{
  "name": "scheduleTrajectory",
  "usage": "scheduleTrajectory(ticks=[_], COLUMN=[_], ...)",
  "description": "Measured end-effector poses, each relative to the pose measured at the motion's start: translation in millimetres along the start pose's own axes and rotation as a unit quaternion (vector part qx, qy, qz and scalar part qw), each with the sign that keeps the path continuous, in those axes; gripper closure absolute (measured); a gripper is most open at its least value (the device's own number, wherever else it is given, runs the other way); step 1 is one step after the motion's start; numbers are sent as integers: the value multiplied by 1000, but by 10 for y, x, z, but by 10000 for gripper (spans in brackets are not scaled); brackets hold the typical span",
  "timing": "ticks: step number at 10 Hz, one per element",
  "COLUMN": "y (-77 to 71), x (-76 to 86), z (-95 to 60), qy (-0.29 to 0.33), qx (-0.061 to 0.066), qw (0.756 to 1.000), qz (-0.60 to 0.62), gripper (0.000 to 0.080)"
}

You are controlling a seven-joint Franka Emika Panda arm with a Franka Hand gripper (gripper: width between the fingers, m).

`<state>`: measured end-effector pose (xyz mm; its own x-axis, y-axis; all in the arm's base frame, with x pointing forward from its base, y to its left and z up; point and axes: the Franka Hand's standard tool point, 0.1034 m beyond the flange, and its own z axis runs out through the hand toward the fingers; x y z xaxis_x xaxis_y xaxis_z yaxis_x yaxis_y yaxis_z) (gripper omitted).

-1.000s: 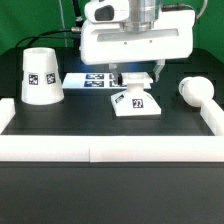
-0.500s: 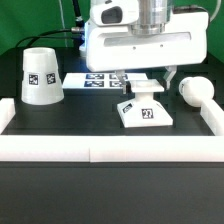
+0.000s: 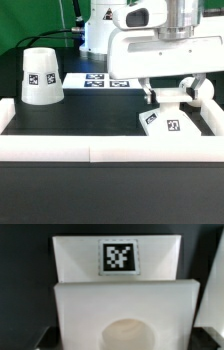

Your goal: Assemble lamp

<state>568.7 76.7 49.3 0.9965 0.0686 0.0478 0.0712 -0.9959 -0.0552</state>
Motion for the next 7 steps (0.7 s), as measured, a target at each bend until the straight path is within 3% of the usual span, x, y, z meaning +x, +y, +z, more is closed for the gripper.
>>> scheduleTrajectory(ticks=[7], y=[-164], x=[466], z=[20], qy=[27], qx=[5], qw=[1000], qz=[14], gripper=[263])
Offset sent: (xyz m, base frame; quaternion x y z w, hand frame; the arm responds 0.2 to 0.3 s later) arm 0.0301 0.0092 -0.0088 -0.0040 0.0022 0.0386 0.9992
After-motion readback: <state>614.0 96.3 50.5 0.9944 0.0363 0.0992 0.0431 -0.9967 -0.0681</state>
